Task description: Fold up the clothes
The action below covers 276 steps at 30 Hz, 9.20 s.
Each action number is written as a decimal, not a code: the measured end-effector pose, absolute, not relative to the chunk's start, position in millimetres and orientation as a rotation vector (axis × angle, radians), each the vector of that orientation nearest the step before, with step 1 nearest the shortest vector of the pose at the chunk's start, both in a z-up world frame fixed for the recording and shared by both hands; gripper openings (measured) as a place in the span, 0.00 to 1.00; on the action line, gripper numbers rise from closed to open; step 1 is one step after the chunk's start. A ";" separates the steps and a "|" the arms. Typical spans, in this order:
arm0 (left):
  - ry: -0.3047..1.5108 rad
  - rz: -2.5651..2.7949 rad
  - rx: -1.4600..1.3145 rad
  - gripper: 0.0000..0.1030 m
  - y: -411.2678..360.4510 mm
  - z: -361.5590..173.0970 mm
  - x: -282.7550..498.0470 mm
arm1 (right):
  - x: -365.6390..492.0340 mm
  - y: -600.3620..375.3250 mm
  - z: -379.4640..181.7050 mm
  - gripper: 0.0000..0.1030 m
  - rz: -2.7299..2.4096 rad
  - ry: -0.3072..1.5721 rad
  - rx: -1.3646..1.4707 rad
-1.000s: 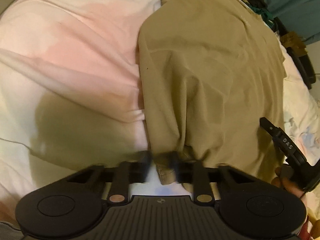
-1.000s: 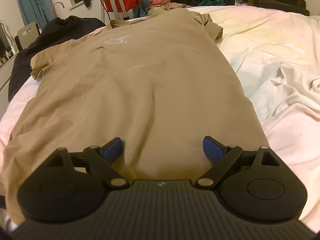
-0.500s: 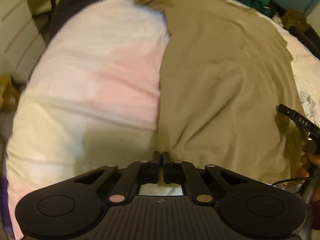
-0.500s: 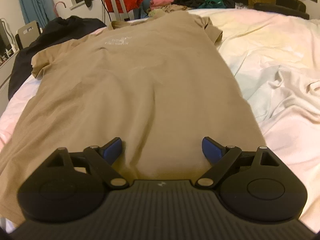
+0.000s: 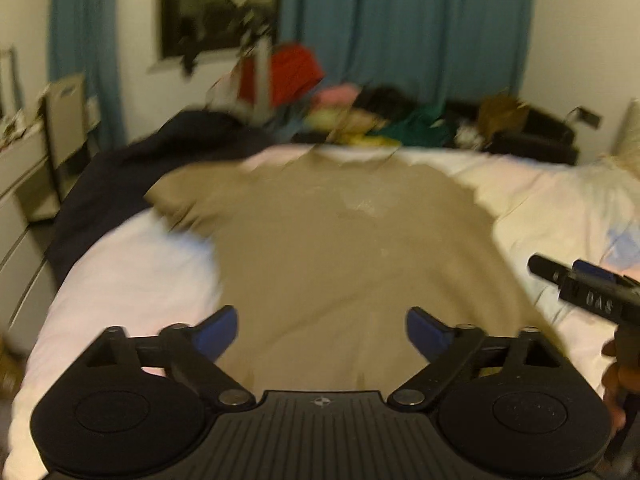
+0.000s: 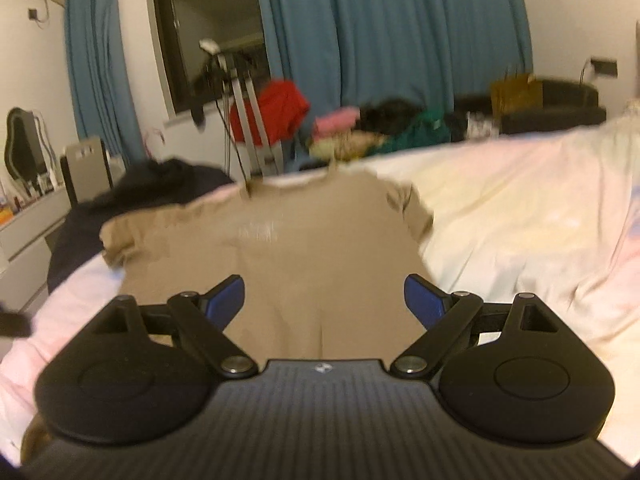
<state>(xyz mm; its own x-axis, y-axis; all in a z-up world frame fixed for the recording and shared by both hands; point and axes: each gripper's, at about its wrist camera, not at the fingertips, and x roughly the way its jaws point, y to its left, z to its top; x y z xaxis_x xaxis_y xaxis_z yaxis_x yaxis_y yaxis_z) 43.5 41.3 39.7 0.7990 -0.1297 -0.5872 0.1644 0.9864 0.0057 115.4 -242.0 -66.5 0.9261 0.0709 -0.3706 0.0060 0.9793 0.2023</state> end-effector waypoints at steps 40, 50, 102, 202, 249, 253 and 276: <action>0.669 -0.107 -0.058 1.00 22.0 -138.4 177.8 | 355.0 -404.7 -159.0 0.12 -0.074 0.139 0.971; 0.653 -0.102 -0.052 1.00 22.0 -131.4 167.6 | 321.1 -439.6 -194.5 0.32 -0.196 0.221 1.200; 0.668 -0.125 -0.122 1.00 21.3 -130.8 173.5 | 382.4 -440.8 -199.6 0.32 -0.074 0.378 0.965; 1.044 -0.378 -0.380 0.08 60.7 -106.7 29.0 | 43.9 -328.0 -28.1 1.00 -0.010 0.278 0.363; 0.520 -0.230 -0.122 0.99 55.3 -66.9 160.8 | 369.0 -218.2 -62.2 0.74 0.165 0.607 0.544; 0.554 -0.224 -0.192 0.99 73.6 -74.9 177.6 | 416.1 -194.4 -89.5 0.69 0.092 0.700 0.500; 0.541 -0.074 -0.193 0.99 122.2 -75.6 188.0 | 534.4 -114.9 -86.8 0.08 0.074 0.503 0.020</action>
<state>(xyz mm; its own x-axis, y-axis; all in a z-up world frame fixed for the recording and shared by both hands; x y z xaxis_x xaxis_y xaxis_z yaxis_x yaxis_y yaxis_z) 188.0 122.2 -75.6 0.8549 -0.1210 -0.5045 0.0194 0.9792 -0.2019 534.4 -114.9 -86.8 0.8734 0.0758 -0.4810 -0.0662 0.9971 0.0369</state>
